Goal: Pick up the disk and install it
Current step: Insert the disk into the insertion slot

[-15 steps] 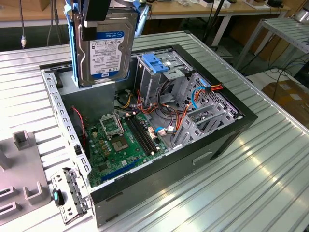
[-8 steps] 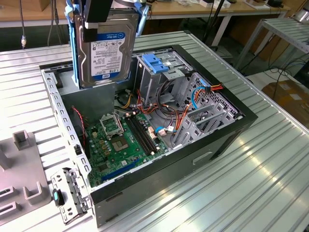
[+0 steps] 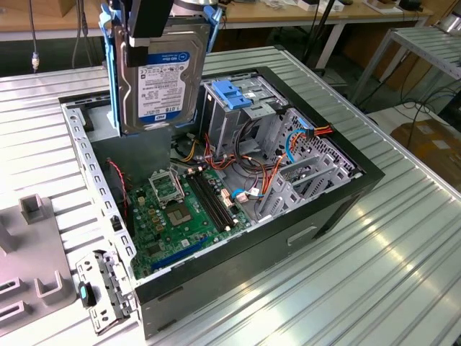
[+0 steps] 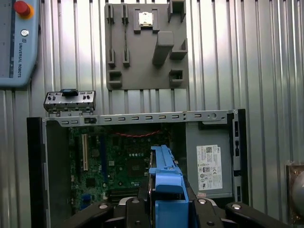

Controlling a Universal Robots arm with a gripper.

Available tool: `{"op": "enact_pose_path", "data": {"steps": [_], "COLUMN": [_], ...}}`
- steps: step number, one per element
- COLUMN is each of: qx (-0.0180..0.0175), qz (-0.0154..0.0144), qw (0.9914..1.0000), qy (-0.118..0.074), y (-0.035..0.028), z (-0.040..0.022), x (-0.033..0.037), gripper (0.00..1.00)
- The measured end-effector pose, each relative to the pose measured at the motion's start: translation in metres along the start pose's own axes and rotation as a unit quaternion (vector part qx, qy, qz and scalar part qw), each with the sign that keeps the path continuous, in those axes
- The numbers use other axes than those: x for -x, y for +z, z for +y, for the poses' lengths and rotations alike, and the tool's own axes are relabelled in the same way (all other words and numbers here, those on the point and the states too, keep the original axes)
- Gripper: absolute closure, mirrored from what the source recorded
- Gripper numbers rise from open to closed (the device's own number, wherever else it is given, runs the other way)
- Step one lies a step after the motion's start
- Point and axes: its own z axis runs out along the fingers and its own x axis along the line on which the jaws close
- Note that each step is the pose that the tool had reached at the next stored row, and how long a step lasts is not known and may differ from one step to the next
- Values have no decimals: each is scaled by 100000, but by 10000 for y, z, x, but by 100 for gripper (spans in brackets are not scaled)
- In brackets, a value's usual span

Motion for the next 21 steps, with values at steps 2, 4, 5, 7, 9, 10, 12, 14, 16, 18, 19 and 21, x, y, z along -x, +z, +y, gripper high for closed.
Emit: {"op": "enact_pose_path", "data": {"steps": [2,4,5,7,9,10,12,14,16,18,19,21], "qx": [-3,-1,0,-1,-1,-1,-2,1,0,-1,-2,-1], "qz": [-3,1,4,0,1,0,-1,1,1,-3,-2,1], "qw": [100000,100000,100000,100000,100000,100000,100000,100000,100000,100000,100000,100000], "qy": [-3,-2,-2,-2,-2,1,-3,1,1,-1,-2,1], "y": [-1,-2,-3,-3,-5,-5,-7,-9,-10,-11,-12,-13], "z": [-1,-2,-3,-4,-5,-6,-8,-9,-10,-12,-12,-13], "x": [-18,-36,-46,-69,-93,-113,-152,-180,-207,-234,-245,-267], "gripper": [63,63,63,63,63,63,63,63,63,63,63,63]}}
